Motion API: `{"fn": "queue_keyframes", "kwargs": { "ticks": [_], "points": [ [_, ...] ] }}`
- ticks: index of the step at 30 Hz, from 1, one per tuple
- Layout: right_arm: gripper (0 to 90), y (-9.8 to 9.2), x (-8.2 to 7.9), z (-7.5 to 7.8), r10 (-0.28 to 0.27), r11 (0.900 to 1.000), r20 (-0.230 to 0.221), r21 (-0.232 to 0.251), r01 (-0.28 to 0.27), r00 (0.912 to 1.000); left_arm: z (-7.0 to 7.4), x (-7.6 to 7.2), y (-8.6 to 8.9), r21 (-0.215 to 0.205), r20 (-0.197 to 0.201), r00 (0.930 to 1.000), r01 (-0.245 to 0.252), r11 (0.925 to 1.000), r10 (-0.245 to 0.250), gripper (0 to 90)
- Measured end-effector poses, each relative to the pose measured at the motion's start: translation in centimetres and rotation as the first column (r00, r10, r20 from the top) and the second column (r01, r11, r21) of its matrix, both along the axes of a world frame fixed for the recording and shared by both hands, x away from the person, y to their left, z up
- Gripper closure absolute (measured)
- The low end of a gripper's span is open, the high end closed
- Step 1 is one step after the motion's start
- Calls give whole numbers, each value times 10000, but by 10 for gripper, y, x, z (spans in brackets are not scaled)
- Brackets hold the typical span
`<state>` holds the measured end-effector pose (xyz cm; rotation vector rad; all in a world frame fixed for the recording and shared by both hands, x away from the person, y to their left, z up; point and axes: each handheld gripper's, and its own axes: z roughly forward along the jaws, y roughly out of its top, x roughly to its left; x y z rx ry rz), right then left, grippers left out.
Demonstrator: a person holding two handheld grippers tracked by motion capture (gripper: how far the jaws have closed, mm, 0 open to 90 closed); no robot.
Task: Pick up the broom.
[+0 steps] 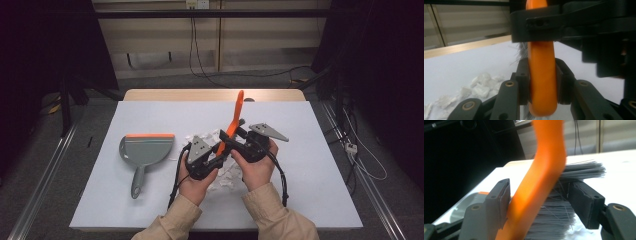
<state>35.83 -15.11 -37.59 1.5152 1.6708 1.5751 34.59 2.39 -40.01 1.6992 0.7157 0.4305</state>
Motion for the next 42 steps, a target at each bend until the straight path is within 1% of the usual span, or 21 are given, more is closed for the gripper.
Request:
{"fn": "queue_keyframes", "kwargs": {
  "ticks": [4,5,7,8,9,10,11,13,14,15,16,18,19,20,23,24,26,31,33,37,42],
  "points": [
    [469,1,3,1,146,9969,-459,773,-110,9988,1,-2,1,200,400,9990,-185,9996,177,661],
    [483,1,4,0,144,9948,-555,1019,-87,9984,1,-2,1,200,400,9990,-185,9996,177,657],
    [541,0,5,0,277,9883,-840,1516,-147,9961,2,-3,-1,469,715,9970,-340,9983,306,637],
    [541,0,5,0,277,9883,-840,1516,-147,9961,2,-4,-1,587,797,9963,-364,9976,317,637],
    [587,-1,5,-1,304,9829,-1004,1840,-115,9945,2,-4,-2,684,875,9956,-393,9969,332,625],
    [587,-1,5,-1,304,9829,-1004,1840,-115,9945,2,-4,-3,718,958,9948,-418,9965,348,625],
    [638,-2,4,0,375,9776,-1058,2098,-145,9937,2,-4,-3,753,987,9945,-432,9962,357,607],
    [682,-2,4,1,482,9737,-1144,2267,-212,9923,2,-4,-4,643,985,9947,-351,9973,287,600],
    [694,-3,4,1,559,9735,-1056,2268,-307,9928,3,-4,-4,439,908,9956,-254,9987,213,615],
    [695,-3,4,3,433,9813,-960,1908,-243,9944,4,-2,-3,299,861,9963,-108,9995,82,627],
    [696,-4,6,3,427,9845,-892,1736,-267,9951,5,-2,-1,250,792,9969,-9,9997,-10,650],
    [696,-11,9,4,539,9771,-928,2102,-333,9942,6,-1,4,180,681,9977,32,9998,-45,594],
    [696,-20,10,8,387,9875,-646,1552,-283,9972,6,0,7,84,504,9986,159,9998,-163,519],
    [696,-20,10,8,387,9875,-646,1552,-283,9972,7,1,10,154,444,9989,151,9998,-158,519],
    [695,-36,11,12,381,9966,-636,750,-333,9972,7,3,20,43,202,9996,175,9998,-175,437],
    [695,-36,11,12,381,9966,-636,750,-333,9972,8,4,23,73,184,9997,168,9998,-169,437],
    [695,-43,11,13,323,9993,-812,193,-309,9962,9,6,29,56,155,9996,253,9997,-254,386],
    [695,-60,10,12,164,9982,-1223,-550,-232,9924,13,9,43,-119,170,9995,270,9996,-268,300],
    [695,-66,10,12,368,9967,-1580,-654,-477,9868,15,11,50,-245,62,9993,366,9990,-364,256],
    [695,-78,11,14,366,9922,-2023,-1097,-598,9786,20,12,64,-230,6,9994,359,9991,-359,215],
    [695,-91,15,15,255,9840,-2742,-1629,-726,9613,27,12,87,-170,199,9996,179,9997,-176,193]
  ]
}}
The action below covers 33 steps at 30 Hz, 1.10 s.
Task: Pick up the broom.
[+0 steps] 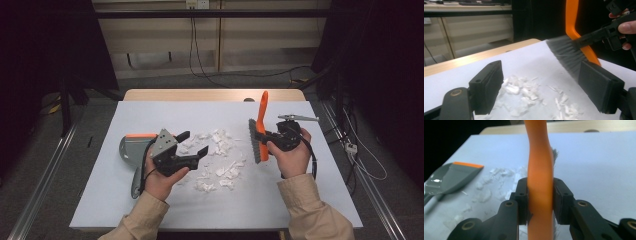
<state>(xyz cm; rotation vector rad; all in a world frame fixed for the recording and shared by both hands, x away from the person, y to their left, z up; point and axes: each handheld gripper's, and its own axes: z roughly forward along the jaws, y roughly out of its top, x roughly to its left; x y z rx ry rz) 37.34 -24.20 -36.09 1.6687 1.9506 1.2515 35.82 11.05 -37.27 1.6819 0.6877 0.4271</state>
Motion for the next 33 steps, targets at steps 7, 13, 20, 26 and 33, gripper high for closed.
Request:
{"fn": "queue_keyframes", "kwargs": {
  "ticks": [7,13,20,26,33],
  "points": [
    [694,-12,8,-9,-408,9935,-583,-1082,343,9975,1,2,36,94,113,9987,-501,9987,500,174],
    [695,-15,23,-25,-641,9893,-795,-1356,529,9948,-1,4,59,286,234,9975,-668,9974,661,157],
    [697,-5,32,-37,-295,9839,-498,-1774,202,9983,-10,5,78,134,110,9947,-1022,9947,1021,155],
    [691,1,33,-46,180,9732,-217,-2287,-225,9996,-19,7,89,40,-88,9932,-1164,9932,1164,150],
    [608,3,28,-48,313,9715,16,-2352,-301,9995,-25,8,97,89,-201,9922,-1225,9924,1227,136]
  ]
}}
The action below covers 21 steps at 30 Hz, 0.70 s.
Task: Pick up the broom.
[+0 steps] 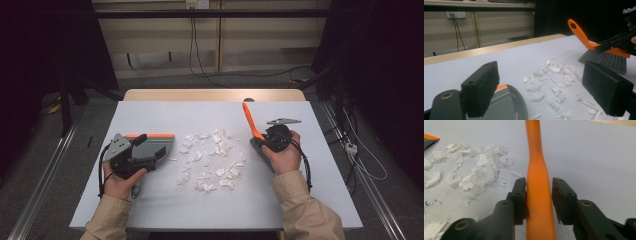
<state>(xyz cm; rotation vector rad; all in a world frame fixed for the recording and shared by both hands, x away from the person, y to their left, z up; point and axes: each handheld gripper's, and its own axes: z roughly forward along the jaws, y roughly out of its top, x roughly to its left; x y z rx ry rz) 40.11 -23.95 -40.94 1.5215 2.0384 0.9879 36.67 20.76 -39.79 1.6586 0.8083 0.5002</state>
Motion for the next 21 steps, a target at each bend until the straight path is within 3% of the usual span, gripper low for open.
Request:
{"fn": "queue_keyframes", "kwargs": {
  "ticks": [4,6,12,13,15,21],
  "points": [
    [599,-2,-8,6,27,9996,359,-279,-17,9994,-2,-1,4,-54,-60,10000,-13,10000,13,132],
    [597,-4,-12,9,24,9998,445,-185,-16,9990,-2,-2,7,-78,-38,10000,-45,10000,45,130],
    [587,-4,-20,4,254,9991,184,-351,-247,9995,-3,-6,13,-26,-42,9999,-92,10000,92,130],
    [659,-4,-20,-1,187,9987,51,-479,-184,9998,-4,-6,14,-15,-49,9999,-125,9999,125,128],
    [705,-6,-19,-6,190,9990,-78,-395,-192,9998,-4,-6,16,-46,-72,9999,-146,9999,145,120],
    [713,-6,-21,-7,38,9995,36,-300,-37,10000,-5,-4,20,-136,-131,9998,-128,9998,126,100]
  ]
}}
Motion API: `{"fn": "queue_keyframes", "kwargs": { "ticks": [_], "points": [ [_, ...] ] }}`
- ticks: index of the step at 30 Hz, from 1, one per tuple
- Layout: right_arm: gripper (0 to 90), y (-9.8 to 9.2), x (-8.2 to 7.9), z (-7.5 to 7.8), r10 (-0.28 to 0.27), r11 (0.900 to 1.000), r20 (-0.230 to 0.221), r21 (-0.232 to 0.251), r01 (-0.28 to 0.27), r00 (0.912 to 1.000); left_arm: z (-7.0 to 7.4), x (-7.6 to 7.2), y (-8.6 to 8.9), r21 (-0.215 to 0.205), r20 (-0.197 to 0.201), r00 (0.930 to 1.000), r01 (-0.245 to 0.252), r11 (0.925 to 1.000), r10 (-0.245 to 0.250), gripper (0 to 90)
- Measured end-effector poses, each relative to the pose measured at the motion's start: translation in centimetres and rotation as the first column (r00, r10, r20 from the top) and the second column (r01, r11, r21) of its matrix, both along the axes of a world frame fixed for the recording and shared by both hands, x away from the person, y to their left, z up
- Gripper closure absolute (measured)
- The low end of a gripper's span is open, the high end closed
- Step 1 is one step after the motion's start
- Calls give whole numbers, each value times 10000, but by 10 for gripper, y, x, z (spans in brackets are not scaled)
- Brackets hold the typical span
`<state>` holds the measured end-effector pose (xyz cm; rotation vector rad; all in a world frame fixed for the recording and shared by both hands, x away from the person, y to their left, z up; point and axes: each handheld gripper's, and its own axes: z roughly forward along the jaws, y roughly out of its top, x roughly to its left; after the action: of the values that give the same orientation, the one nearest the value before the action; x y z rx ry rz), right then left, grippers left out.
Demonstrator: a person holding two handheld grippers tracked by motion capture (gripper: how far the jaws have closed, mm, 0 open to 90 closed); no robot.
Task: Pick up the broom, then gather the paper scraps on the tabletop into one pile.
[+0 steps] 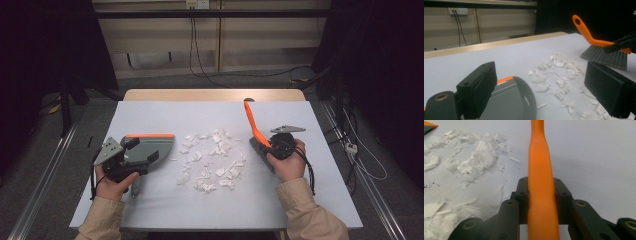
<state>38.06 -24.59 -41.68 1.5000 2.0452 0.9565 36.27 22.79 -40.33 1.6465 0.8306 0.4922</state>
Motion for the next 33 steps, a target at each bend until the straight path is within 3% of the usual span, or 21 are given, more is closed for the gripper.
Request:
{"fn": "queue_keyframes", "kwargs": {
  "ticks": [8,10,16,20,25,33],
  "points": [
    [715,3,-2,-1,-46,10000,459,-21,47,9989,-1,0,2,-195,-46,9999,113,9997,-114,58],
    [716,3,0,0,-95,9997,646,247,79,9979,-1,-1,3,-206,-37,9999,102,9997,-102,58],
    [716,4,16,5,-7,9987,1065,515,-48,9943,-2,-1,7,-258,-69,10000,17,9997,-19,48],
    [716,11,24,6,96,9999,1364,42,-103,9906,-2,-1,8,-272,-62,9999,85,9996,-87,38],
    [716,12,38,9,209,9992,1572,291,-258,9873,-5,-1,8,-239,-86,9999,137,9996,-139,28],
    [715,18,60,9,672,9972,1763,192,-717,9820,-7,-4,13,-301,-133,9998,139,9994,-143,26]
  ]
}}
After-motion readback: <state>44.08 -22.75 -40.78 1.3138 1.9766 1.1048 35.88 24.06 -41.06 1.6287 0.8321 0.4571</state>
